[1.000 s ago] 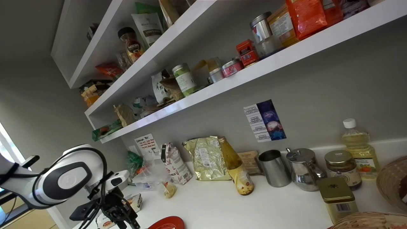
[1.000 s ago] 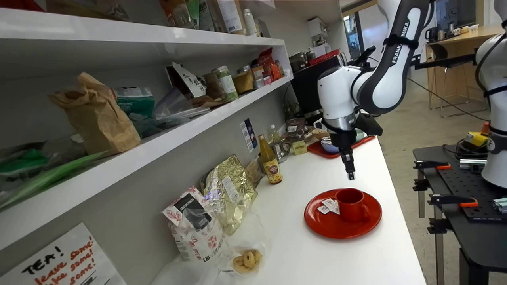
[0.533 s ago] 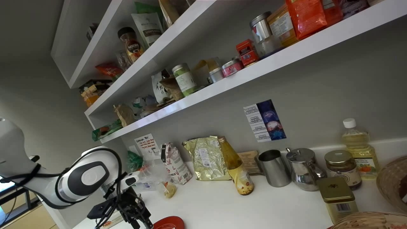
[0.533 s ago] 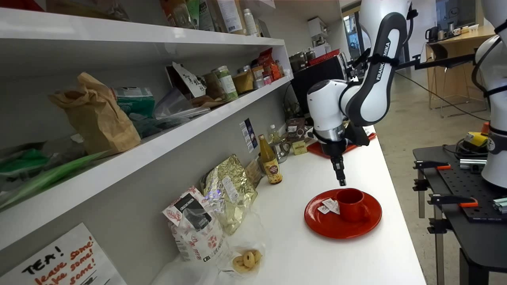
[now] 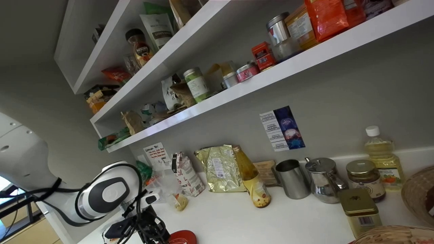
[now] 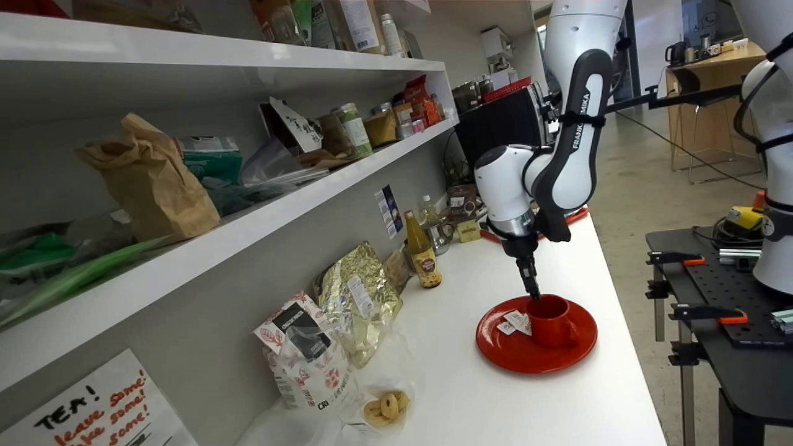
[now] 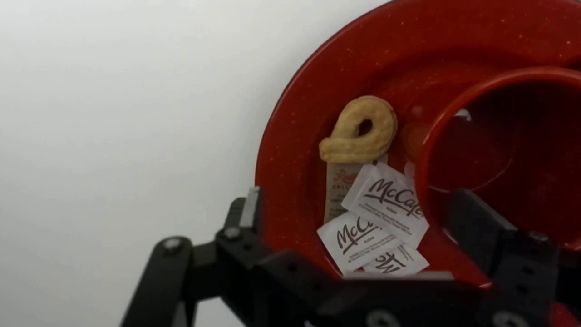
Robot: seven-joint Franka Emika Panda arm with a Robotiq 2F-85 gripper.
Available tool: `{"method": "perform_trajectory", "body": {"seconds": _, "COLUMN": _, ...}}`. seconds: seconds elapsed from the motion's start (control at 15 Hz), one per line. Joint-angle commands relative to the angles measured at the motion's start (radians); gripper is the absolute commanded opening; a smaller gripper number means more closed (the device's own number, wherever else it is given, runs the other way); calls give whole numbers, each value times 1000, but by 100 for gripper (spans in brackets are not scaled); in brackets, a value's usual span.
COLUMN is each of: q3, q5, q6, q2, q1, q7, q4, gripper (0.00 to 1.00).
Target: Put the cup on the counter
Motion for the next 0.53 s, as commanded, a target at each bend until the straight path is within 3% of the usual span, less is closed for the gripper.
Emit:
{"method": "perform_trajectory", "body": {"seconds": 0.0, "q3": -18, "q5": 11, "q6": 11, "q2": 47, "q1": 29, "q7": 3, "q4": 26, "gripper": 100}}
{"method": "perform_trajectory", "body": {"seconds": 0.07, "q3": -17, "q5": 10, "q6": 21, "q2": 51, "q1": 30, "q7": -6, "q4": 22, "gripper": 75}}
{"method": "perform_trajectory", "body": {"seconds": 0.27, "q3": -13, "q5": 19, "q6": 22, "q2": 62, "q1": 36, "q7": -14, "q4": 18, "gripper": 60}}
{"method": "perform_trajectory", "body": {"seconds": 0.47, "q3": -12, "q5": 29, "q6": 16, "q2": 70, "q1": 37, "q7": -19, "q4": 18, "gripper": 35}}
